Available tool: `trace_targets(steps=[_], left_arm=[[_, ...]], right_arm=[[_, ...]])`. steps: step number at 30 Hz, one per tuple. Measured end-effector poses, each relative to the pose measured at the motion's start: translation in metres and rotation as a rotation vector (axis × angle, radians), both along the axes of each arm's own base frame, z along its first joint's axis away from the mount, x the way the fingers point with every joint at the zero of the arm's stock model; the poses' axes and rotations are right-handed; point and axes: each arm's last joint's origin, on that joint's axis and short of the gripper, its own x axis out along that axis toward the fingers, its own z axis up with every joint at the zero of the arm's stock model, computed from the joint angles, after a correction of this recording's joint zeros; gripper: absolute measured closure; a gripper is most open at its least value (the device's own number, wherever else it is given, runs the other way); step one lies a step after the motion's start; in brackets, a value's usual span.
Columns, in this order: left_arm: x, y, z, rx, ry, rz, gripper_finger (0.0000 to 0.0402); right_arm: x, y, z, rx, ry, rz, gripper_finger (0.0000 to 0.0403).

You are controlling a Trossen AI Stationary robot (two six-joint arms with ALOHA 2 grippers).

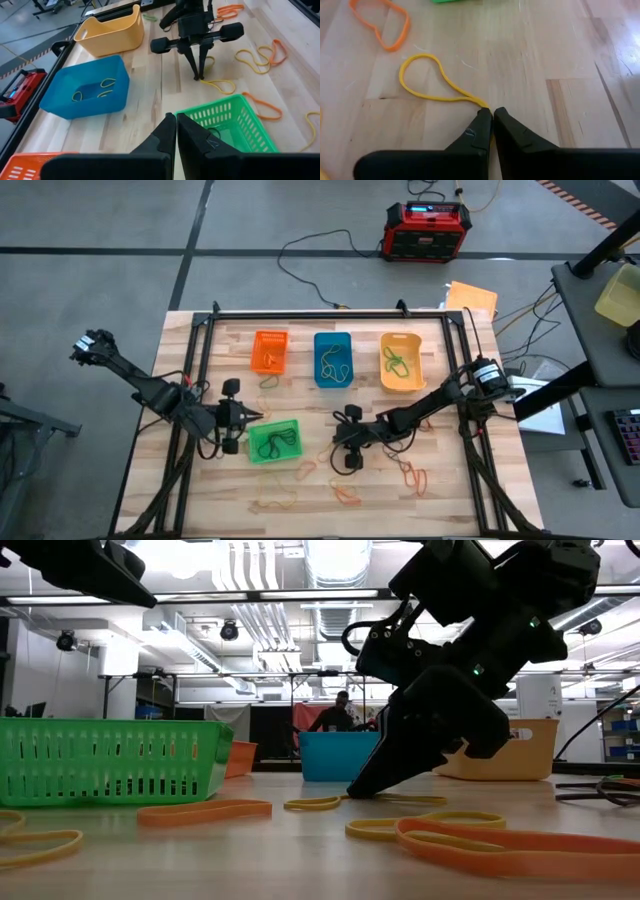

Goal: Sort rubber bands into baskets
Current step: Put the yellow rubberband into the blue bin

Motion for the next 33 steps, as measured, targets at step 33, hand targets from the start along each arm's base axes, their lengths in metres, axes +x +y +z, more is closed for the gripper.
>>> trace_targets(steps=[33], left_arm=[[0.001, 0.001, 0.002, 0.017, -0.035, 0.045, 0.0402]], right_arm=[[-0.009, -0.085, 0.157, -0.421, -0.472, -0.412, 0.0394]])
